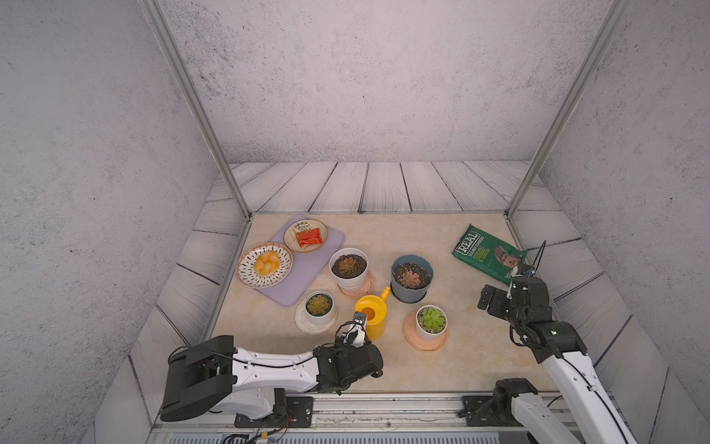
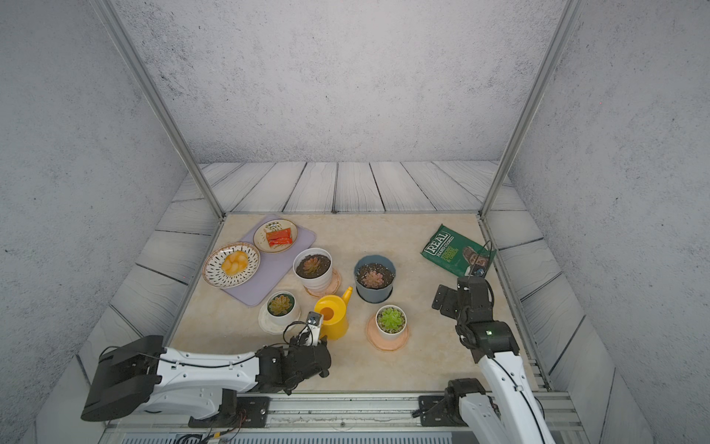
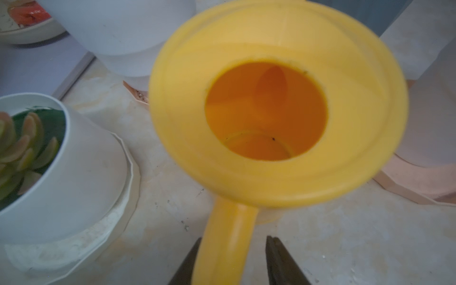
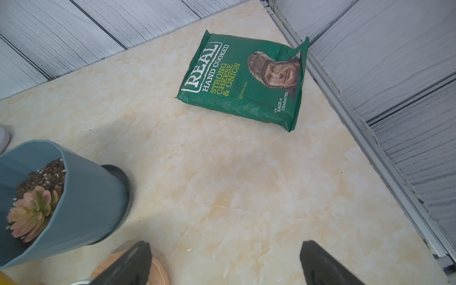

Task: Water the succulent around the soil edge
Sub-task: Place the watering can at the center of the board.

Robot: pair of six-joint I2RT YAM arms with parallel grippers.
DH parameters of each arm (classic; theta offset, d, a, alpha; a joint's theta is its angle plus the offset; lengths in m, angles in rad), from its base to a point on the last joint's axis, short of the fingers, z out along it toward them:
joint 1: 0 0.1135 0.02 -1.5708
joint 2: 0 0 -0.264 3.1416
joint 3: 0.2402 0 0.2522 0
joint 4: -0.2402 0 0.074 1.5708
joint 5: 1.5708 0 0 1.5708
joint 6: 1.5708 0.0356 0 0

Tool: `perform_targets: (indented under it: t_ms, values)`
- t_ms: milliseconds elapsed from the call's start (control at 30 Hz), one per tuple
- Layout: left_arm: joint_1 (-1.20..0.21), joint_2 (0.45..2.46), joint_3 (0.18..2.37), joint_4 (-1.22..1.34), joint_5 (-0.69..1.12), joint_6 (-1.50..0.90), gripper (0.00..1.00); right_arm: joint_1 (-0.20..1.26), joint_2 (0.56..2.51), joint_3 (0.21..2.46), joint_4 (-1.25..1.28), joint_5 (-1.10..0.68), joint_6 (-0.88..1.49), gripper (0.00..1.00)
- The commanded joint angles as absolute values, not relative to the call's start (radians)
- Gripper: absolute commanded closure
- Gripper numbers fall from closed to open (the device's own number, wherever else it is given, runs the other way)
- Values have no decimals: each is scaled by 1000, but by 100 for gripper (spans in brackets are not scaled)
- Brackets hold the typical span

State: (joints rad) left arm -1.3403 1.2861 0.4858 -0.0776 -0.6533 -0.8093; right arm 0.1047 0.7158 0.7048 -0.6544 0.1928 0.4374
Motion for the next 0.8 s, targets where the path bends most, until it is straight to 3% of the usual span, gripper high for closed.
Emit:
perform_targets:
  t_ms: [0,200,567,667,767]
  values:
    - [-1354,1316,534,-38,-608,-766,57,108,709,692,-657,209,443,1]
    - [-1378,1309,561,-117,-631,-807,54,108,710,692,-656,207,443,1]
    - [-1397,1076,563,-270,-650,-792,21,109,731,698,-645,211,439,1]
    - [-1397,1001,569,-309,-700,-753,2,109,743,699,-633,216,436,1]
    - [-1380,901,563,-352,-793,-702,0,109,750,701,-620,234,436,1]
